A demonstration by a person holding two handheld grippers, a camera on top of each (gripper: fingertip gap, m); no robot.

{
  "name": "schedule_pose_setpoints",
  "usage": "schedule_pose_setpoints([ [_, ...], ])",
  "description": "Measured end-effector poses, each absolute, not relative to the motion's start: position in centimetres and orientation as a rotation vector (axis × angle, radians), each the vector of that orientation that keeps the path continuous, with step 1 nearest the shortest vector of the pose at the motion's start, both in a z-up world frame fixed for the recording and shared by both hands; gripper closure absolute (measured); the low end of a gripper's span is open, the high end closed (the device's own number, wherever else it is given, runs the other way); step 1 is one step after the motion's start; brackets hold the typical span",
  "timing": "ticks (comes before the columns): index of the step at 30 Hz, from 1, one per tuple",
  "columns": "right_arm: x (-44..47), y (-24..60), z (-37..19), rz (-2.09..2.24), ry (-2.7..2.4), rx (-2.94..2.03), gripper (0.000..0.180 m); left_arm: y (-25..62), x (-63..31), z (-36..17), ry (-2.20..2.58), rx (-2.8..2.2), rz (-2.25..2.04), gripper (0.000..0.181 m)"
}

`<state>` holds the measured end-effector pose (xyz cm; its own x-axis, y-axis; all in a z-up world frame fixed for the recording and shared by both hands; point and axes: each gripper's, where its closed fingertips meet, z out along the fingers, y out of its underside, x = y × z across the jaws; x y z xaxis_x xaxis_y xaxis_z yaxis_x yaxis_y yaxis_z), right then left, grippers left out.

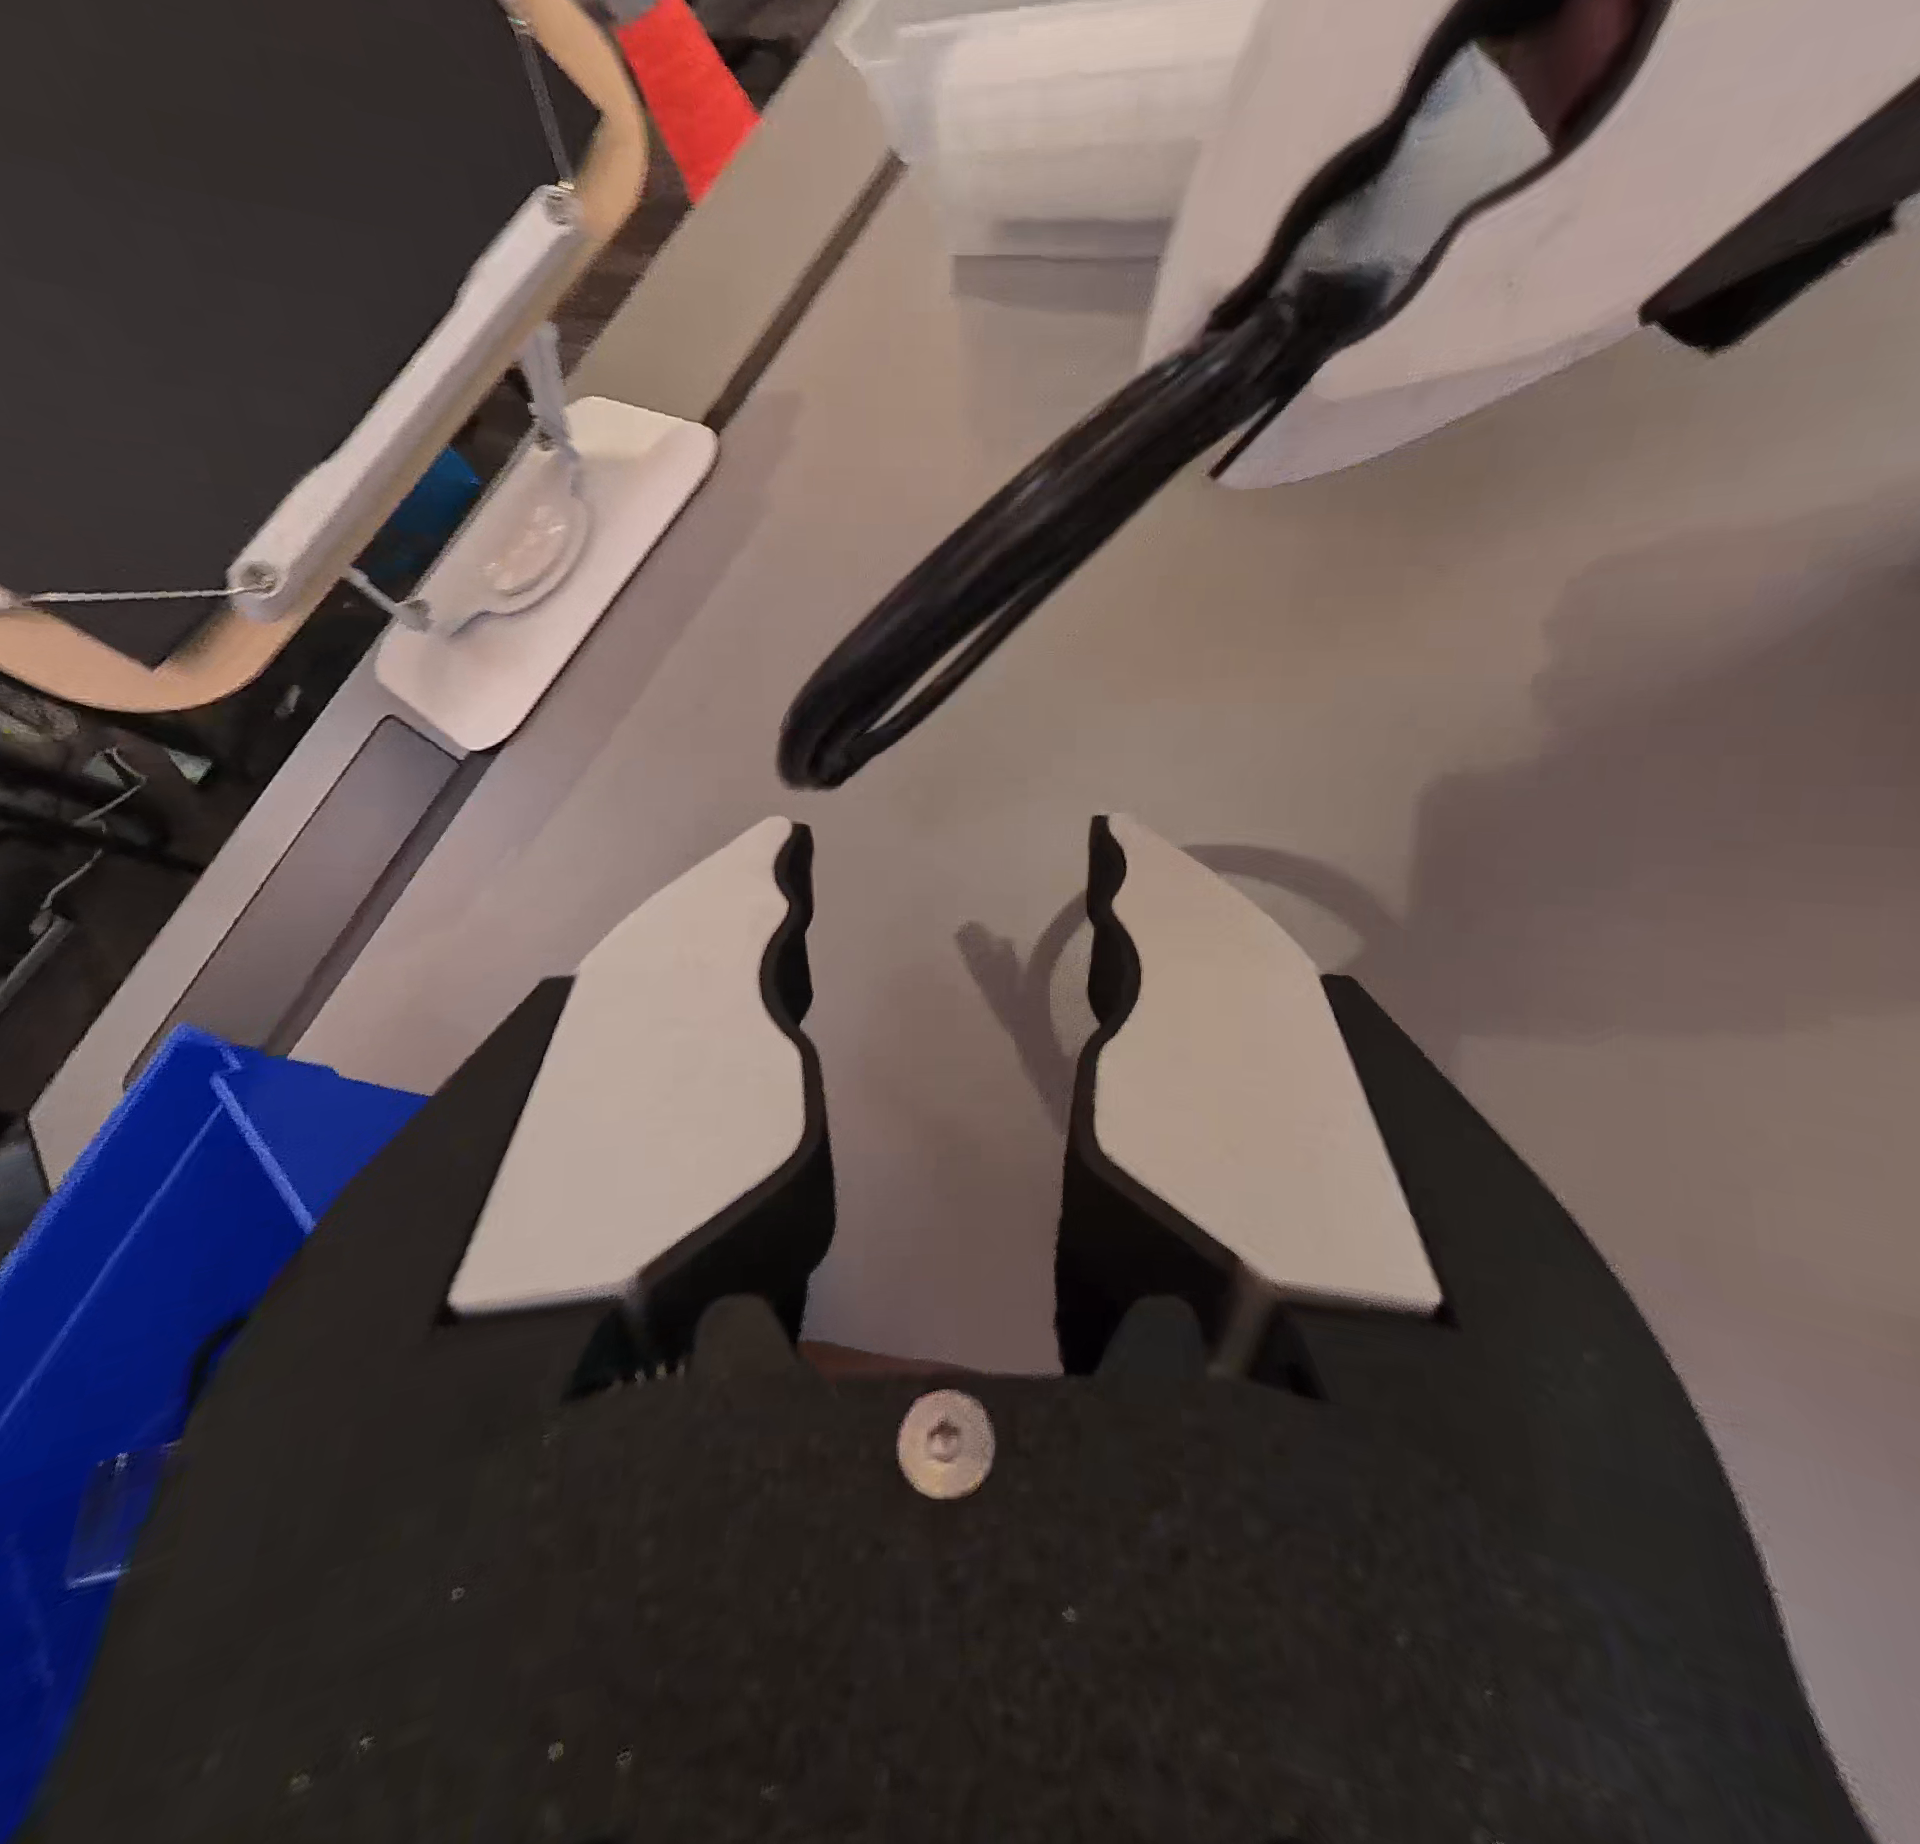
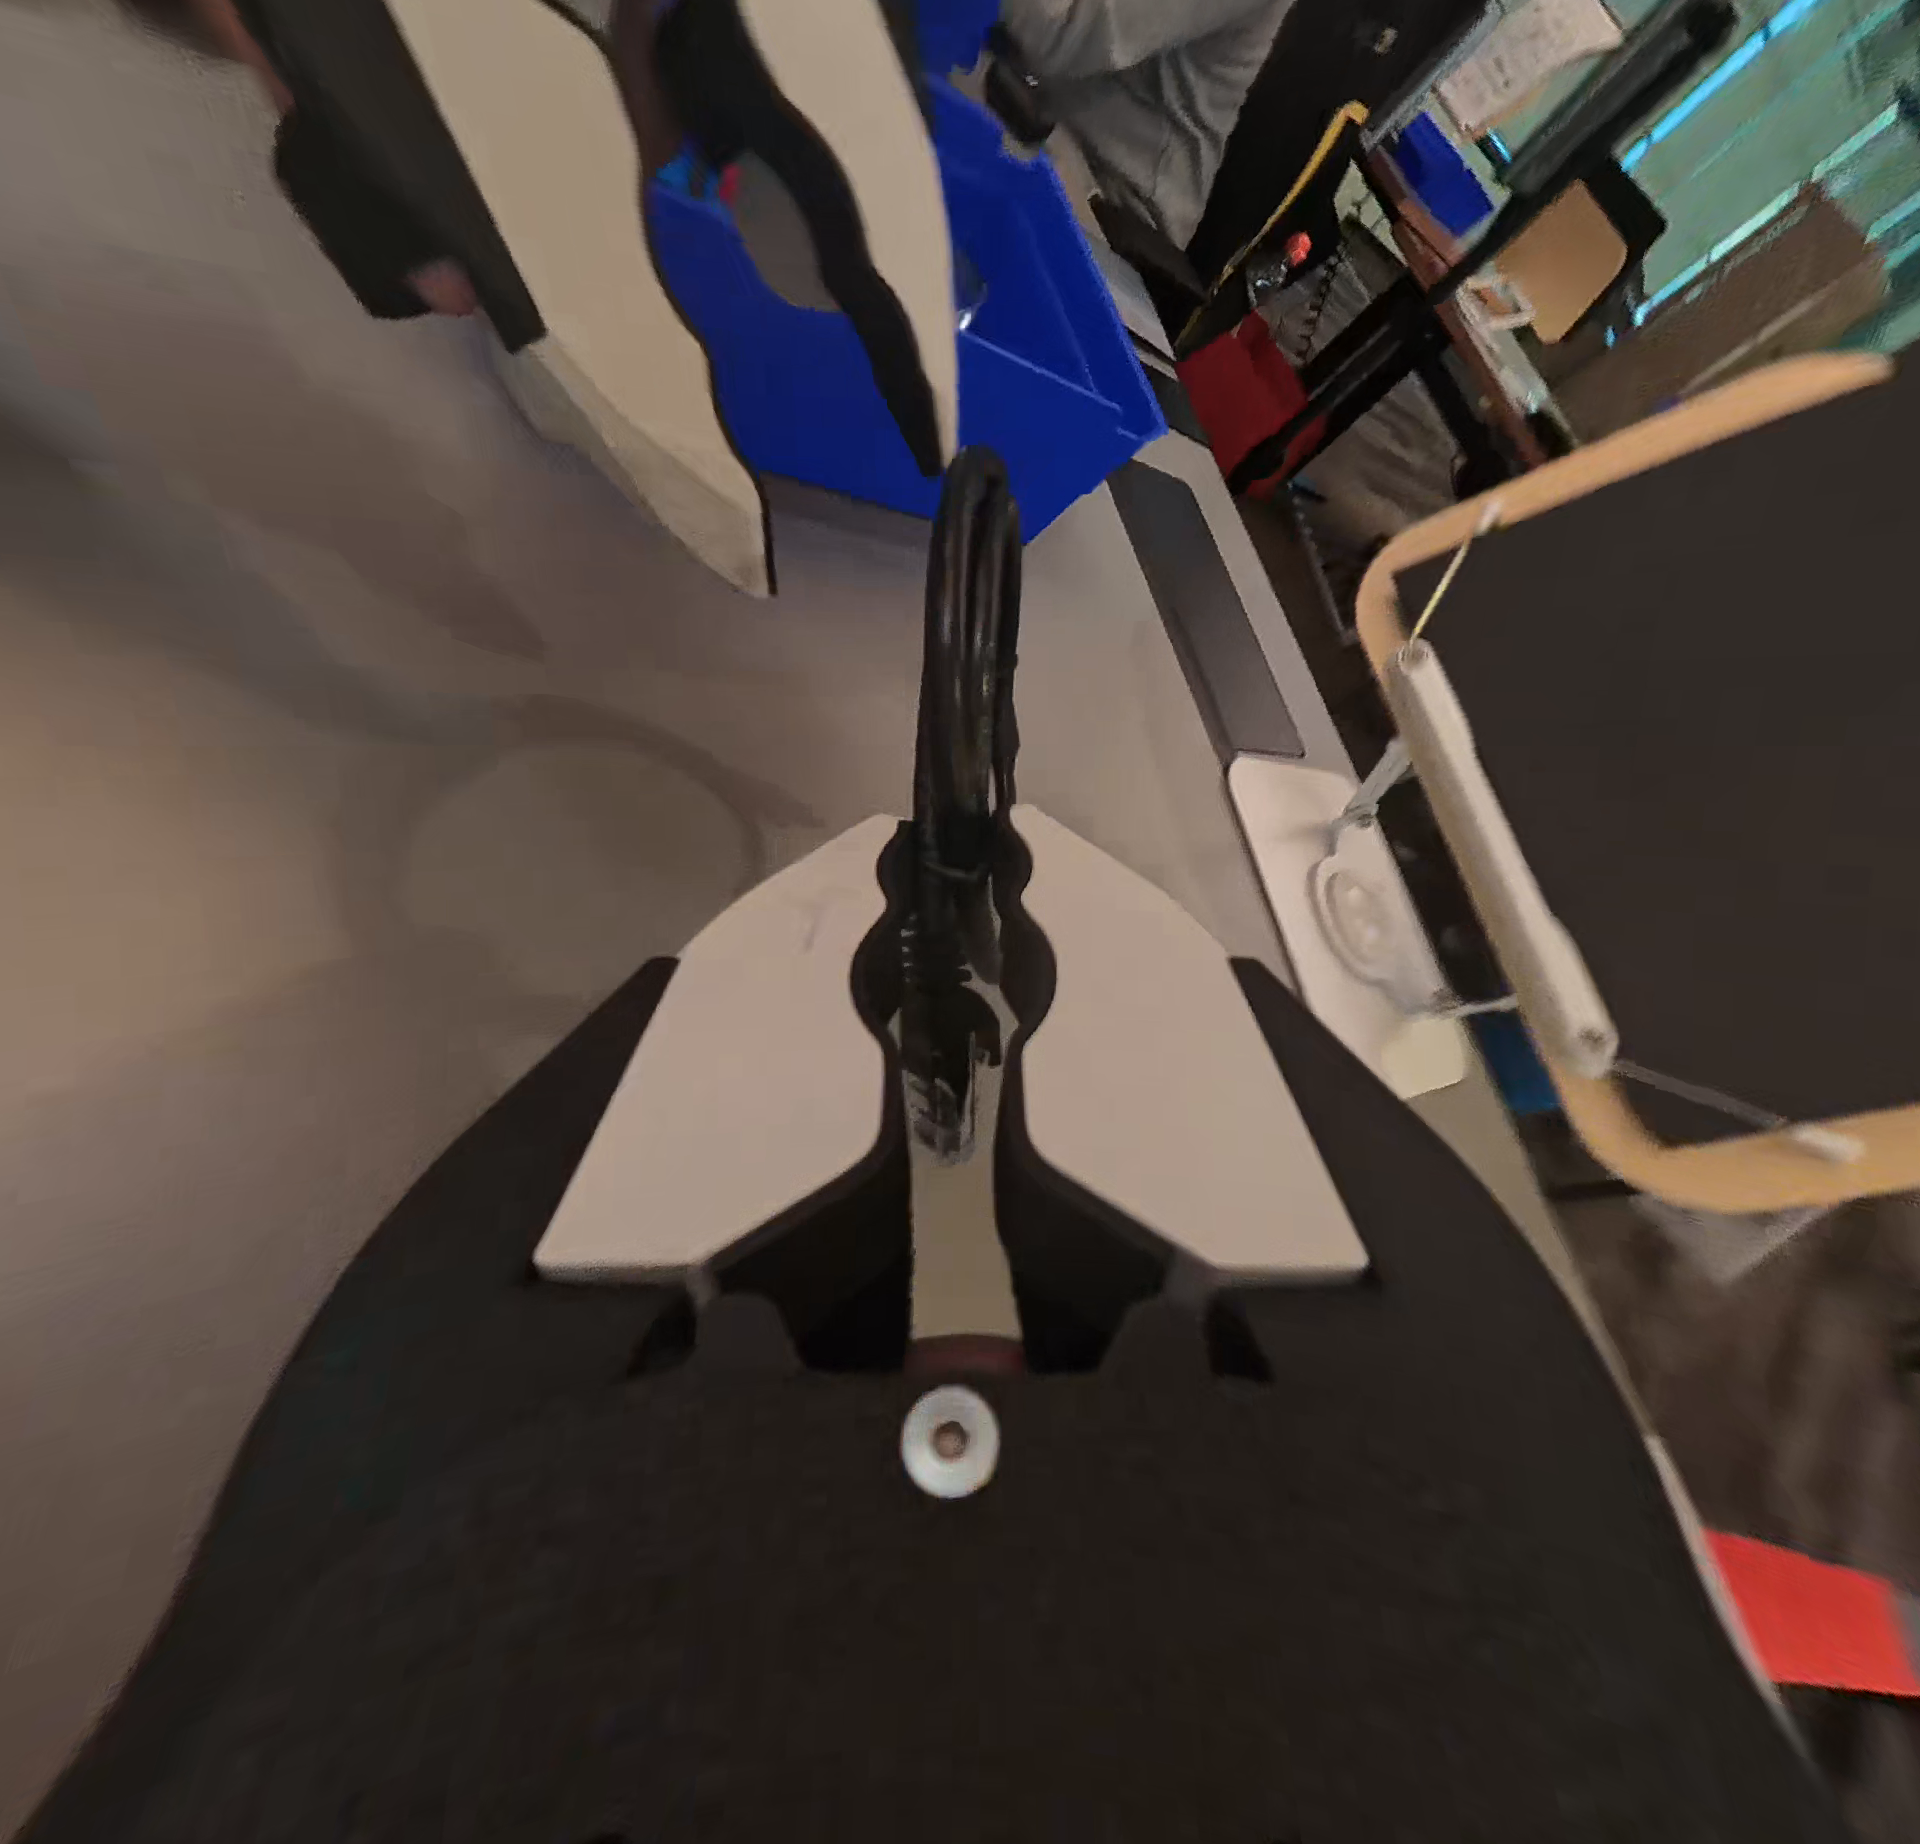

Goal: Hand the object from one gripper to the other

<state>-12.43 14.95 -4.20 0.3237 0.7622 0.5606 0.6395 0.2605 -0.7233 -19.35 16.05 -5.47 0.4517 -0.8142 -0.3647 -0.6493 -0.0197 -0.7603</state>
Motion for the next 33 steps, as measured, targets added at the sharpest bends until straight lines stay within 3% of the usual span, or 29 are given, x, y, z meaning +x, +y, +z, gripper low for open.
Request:
schedule_pose_setpoints([
  [9, -14.5, 12.2, -5.9, -0.131, -1.687, -1.335, 0.166, 14.7, -19.9, -6.6, 1.467, -1.675, -0.012, 0.118],
  [10, -14.9, 11.7, -5.9, -0.091, -1.695, -1.334, 0.166, 14.2, -19.6, -6.8, 1.499, -1.652, -0.022, 0.121],
  [13, -15.2, 11.4, -6.0, -0.063, -1.697, -1.362, 0.165, 13.0, -18.8, -7.4, 1.596, -1.55, -0.014, 0.172],
  [14, -15.0, 11.6, -5.9, -0.065, -1.678, -1.384, 0.165, 12.7, -18.7, -7.5, 1.624, -1.521, -0.002, 0.177],
  [17, -14.3, 11.9, -5.3, 0.06, -1.566, -1.496, 0.164, 12.7, -18.2, -7.4, 1.599, -1.528, -0.071, 0.179],
  [20, -12.6, 13.0, -3.1, 0.175, -1.409, -1.522, 0.145, 13.9, -19.0, -7.1, 1.495, -1.586, -0.15, 0.179],
  [24, -9.6, 15.0, -0.2, 0.472, -1.074, -1.524, 0.144, 15.9, -20.5, -5.4, 1.232, -1.655, -0.423, 0.179],
  [26, -8.4, 16.9, -1.3, 0.523, -0.934, -1.556, 0.127, 16.8, -21.2, -4.2, 1.069, -1.672, -0.587, 0.18],
  [31, -11.9, 16.9, -4.3, 0.292, -0.944, -1.372, 0.138, 18.4, -21.6, -3.3, 0.733, -1.751, -0.912, 0.18],
  [33, -14.8, 15.9, -6.3, 0.21, -1.086, -1.389, 0.131, 18.7, -21.4, -3.9, 0.665, -1.813, -0.965, 0.18],
])
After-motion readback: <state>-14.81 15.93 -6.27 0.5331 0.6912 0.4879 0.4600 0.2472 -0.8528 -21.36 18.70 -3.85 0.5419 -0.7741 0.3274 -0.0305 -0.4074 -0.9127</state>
